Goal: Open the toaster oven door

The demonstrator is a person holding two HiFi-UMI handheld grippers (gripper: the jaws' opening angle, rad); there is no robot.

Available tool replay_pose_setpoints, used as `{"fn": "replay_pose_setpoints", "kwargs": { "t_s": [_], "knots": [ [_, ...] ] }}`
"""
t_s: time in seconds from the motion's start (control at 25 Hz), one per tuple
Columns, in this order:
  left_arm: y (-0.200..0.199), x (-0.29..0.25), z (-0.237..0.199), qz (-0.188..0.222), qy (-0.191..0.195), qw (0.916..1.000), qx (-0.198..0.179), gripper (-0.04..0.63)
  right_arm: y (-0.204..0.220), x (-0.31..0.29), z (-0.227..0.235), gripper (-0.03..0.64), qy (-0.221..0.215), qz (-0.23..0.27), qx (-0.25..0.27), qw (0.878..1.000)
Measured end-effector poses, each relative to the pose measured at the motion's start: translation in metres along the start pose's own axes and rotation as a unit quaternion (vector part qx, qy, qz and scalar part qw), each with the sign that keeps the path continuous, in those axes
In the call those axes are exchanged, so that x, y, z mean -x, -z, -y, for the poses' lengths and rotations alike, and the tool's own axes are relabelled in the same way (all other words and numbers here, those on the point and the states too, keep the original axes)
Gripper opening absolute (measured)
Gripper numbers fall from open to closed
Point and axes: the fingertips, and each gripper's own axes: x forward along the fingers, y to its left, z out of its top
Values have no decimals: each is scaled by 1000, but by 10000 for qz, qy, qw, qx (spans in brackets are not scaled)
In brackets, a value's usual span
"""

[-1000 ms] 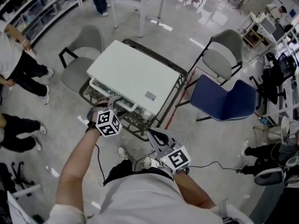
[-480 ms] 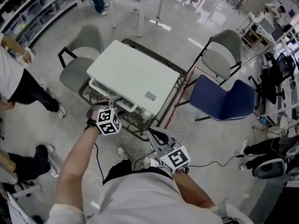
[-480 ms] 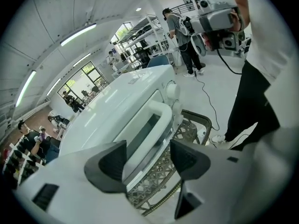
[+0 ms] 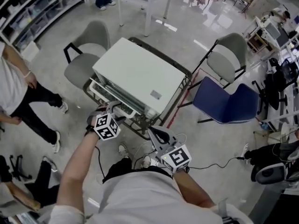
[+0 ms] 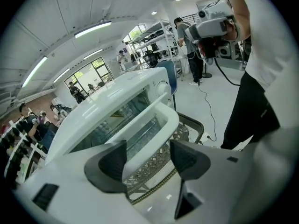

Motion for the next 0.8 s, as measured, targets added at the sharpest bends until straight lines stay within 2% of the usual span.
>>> {"fn": "replay_pose_setpoints", "kwargs": {
  "t_s": [0.36, 0.8],
  "knots": [
    [24, 11, 26, -110, 7, 9988, 487, 291, -1, 0, -9, 23, -161, -61, 30, 9998],
    [61, 8, 60, -269, 34, 9958, 870, 308, 5, -1, -11, 23, -230, -130, 34, 9996]
  ]
}}
